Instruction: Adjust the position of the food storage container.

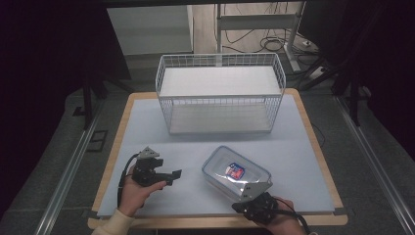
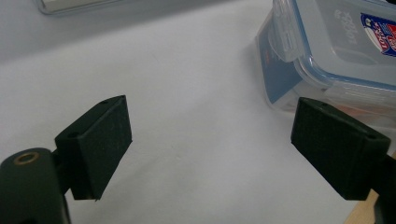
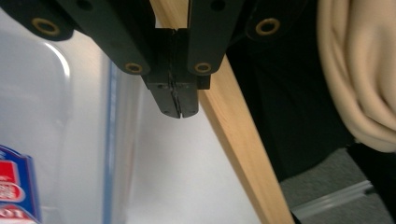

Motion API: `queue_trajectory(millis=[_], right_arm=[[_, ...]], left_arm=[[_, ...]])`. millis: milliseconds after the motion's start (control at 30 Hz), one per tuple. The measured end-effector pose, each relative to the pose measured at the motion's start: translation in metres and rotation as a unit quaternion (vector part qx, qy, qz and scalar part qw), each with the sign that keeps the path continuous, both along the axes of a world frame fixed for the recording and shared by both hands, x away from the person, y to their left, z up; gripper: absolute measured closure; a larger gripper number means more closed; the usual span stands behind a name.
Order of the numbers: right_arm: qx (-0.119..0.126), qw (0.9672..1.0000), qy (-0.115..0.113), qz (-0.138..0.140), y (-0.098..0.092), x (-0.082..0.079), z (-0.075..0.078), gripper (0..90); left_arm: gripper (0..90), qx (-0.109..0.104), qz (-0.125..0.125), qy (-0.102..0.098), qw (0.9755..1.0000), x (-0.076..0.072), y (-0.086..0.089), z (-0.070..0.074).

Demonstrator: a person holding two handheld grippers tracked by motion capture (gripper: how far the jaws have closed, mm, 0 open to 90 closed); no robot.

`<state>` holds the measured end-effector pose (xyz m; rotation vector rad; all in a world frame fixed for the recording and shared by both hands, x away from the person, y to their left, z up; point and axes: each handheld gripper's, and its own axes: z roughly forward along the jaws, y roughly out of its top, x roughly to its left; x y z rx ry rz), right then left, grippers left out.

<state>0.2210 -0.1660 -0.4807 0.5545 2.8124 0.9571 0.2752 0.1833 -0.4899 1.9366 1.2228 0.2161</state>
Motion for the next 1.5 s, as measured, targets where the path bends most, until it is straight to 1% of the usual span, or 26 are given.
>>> queue_trajectory(millis=[33, 100, 267, 400, 433, 567, 600, 633, 667, 700, 733, 767, 800, 833, 967, 1000, 1033, 1167, 1500], right_arm=[[-0.004, 1.0, -0.004, -0.003, -0.001, 0.0, 0.0, 90.0], [0.0, 1.0, 0.0, -0.002, -0.003, 0.001, 0.0, 90.0], [-0.001, 1.0, 0.002, -0.001, -0.004, 0.002, 0.001, 90.0], [-0.004, 1.0, 0.002, -0.007, -0.009, 0.004, 0.001, 90.0], [-0.004, 0.9999, 0.002, -0.015, -0.013, 0.007, 0.002, 90.0], [-0.009, 0.9996, -0.002, -0.026, -0.023, 0.014, 0.003, 90.0], [-0.009, 0.9996, -0.002, -0.026, -0.023, 0.014, 0.003, 90.0], [-0.008, 0.9994, -0.003, -0.034, -0.029, 0.018, 0.004, 90.0], [-0.008, 0.9994, -0.003, -0.034, -0.029, 0.018, 0.004, 90.0], [-0.003, 0.999, -0.002, -0.044, -0.035, 0.023, 0.005, 90.0], [-0.003, 0.999, -0.002, -0.044, -0.035, 0.023, 0.005, 90.0], [-0.002, 0.9986, -0.004, -0.053, -0.041, 0.028, 0.005, 90.0], [-0.002, 0.9986, -0.004, -0.053, -0.041, 0.028, 0.005, 90.0], [0.004, 0.998, -0.003, -0.062, -0.047, 0.032, 0.005, 90.0], [0.013, 0.997, -0.004, -0.076, -0.059, 0.04, 0.007, 90.0], [0.013, 0.997, -0.004, -0.076, -0.059, 0.04, 0.007, 90.0], [0.018, 0.9965, -0.006, -0.082, -0.064, 0.044, 0.008, 90.0], [0.023, 0.9952, -0.008, -0.095, -0.071, 0.049, 0.009, 90.0], [0.021, 0.9944, -0.015, -0.103, -0.076, 0.054, 0.009, 90.0]], left_arm=[[12.0, 0.0, 0.0, 0.0, 1.0, 0.0, 0.0, 0.0], [12.0, 0.001, 0.0, 0.001, 1.0, 0.001, 0.0, -0.001], [11.9, 0.002, 0.0, 0.001, 1.0, 0.001, 0.0, -0.001], [12.0, 0.0, 0.002, 0.001, 1.0, 0.0, 0.001, -0.001], [12.0, 0.0, 0.003, 0.001, 1.0, 0.0, 0.002, -0.001], [12.0, 0.001, 0.005, 0.002, 1.0, 0.001, 0.003, -0.001], [12.0, 0.001, 0.005, 0.002, 1.0, 0.001, 0.003, -0.001], [12.0, 0.001, 0.007, 0.003, 1.0, 0.001, 0.003, -0.001], [12.0, 0.001, 0.007, 0.003, 1.0, 0.001, 0.003, -0.001], [11.9, 0.001, 0.007, 0.003, 1.0, 0.001, 0.004, -0.001], [12.0, 0.001, 0.007, 0.003, 1.0, 0.001, 0.004, -0.001], [12.0, 0.0, 0.008, 0.003, 1.0, 0.001, 0.004, -0.001], [12.0, 0.0, 0.008, 0.003, 1.0, 0.001, 0.004, -0.001], [12.0, -0.001, 0.009, 0.004, 1.0, 0.001, 0.004, -0.001], [11.9, 0.001, 0.009, 0.006, 0.9999, 0.001, 0.004, -0.002], [11.9, 0.001, 0.009, 0.006, 0.9999, 0.001, 0.004, -0.002], [11.9, 0.002, 0.008, 0.007, 0.9999, 0.002, 0.004, -0.003], [12.0, 0.001, 0.009, 0.008, 0.9999, 0.002, 0.003, -0.004], [12.0, 0.001, 0.01, 0.009, 0.9999, 0.002, 0.003, -0.004]])
